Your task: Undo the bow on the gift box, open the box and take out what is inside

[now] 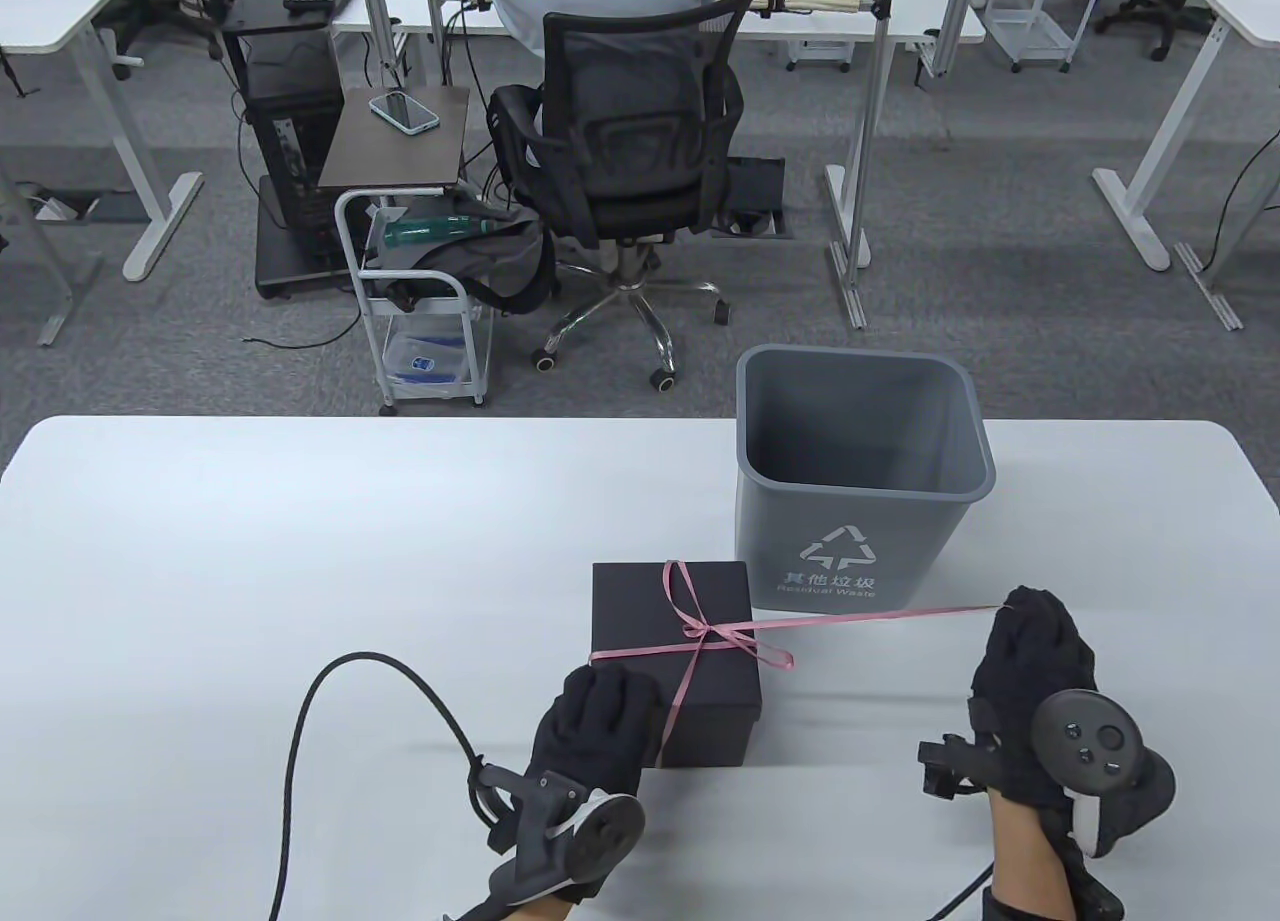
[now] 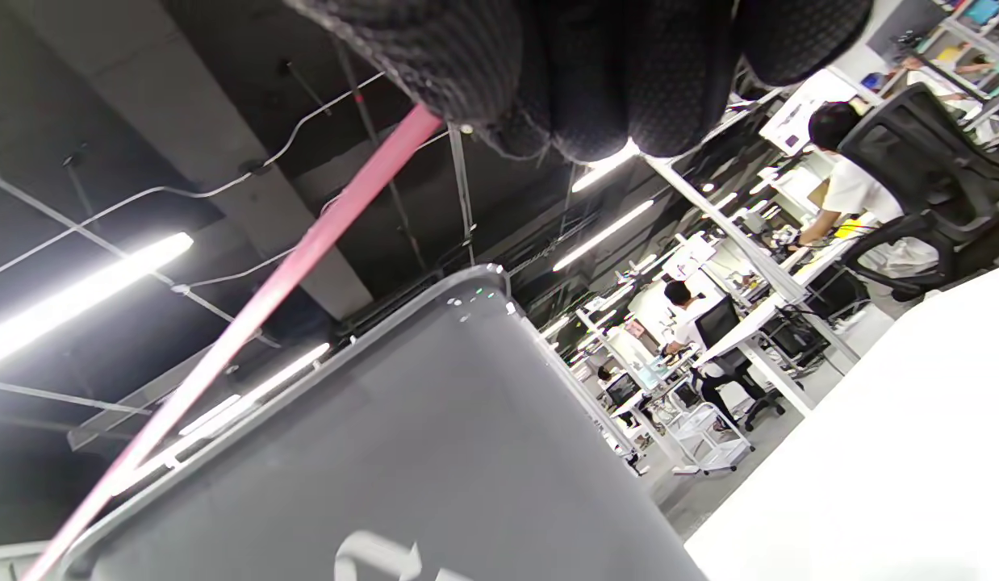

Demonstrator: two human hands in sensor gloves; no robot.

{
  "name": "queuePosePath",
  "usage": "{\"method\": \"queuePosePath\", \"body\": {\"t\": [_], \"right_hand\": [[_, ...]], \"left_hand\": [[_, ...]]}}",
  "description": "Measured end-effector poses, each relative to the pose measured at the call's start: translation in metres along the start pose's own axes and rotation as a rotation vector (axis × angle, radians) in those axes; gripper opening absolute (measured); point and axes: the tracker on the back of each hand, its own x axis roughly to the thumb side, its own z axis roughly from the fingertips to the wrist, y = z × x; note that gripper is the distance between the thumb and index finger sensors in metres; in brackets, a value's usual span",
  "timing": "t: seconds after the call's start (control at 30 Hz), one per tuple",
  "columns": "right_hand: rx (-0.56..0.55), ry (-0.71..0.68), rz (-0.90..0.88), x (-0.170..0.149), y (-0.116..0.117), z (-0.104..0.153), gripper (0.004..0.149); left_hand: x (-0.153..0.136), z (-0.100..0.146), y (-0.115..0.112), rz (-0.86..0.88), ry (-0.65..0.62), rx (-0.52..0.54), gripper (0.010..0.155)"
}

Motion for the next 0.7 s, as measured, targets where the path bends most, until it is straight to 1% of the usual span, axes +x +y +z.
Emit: {"method": "queuePosePath", "body": {"t": [0.17,0.23,0.3,0.37,0.5,0.53,0.63,0.7], "right_hand": [[-0.066,0.047,-0.084,-0.008,-0.017,-0.015,0.037],[-0.076,0.048,-0.084,-0.008,-0.021,-0.018,0.037],[-0.119,0.055,-0.093,-0.009,-0.026,-0.02,0.037],[-0.128,0.063,-0.119,-0.011,-0.029,-0.021,0.038],[-0.046,0.037,-0.052,-0.009,-0.021,-0.018,0.038],[0.02,0.022,-0.042,-0.007,-0.014,-0.017,0.039],[0.145,-0.011,-0.054,0.0,0.001,-0.012,0.046],[0.238,-0.067,-0.068,0.014,0.015,-0.008,0.05]], "left_hand": [[0.001,0.0,0.0,-0.001,0.003,0.001,0.046],[0.001,0.0,0.001,-0.001,0.004,0.001,0.046],[0.001,0.0,0.002,-0.001,0.005,0.001,0.046],[0.002,0.0,0.002,0.0,0.005,0.0,0.046],[0.002,-0.001,0.002,0.001,0.008,0.0,0.046],[0.002,-0.001,0.002,0.002,0.009,0.0,0.046],[0.002,0.0,0.002,0.005,0.011,-0.001,0.047],[0.002,0.0,0.002,0.006,0.013,-0.002,0.047]]}}
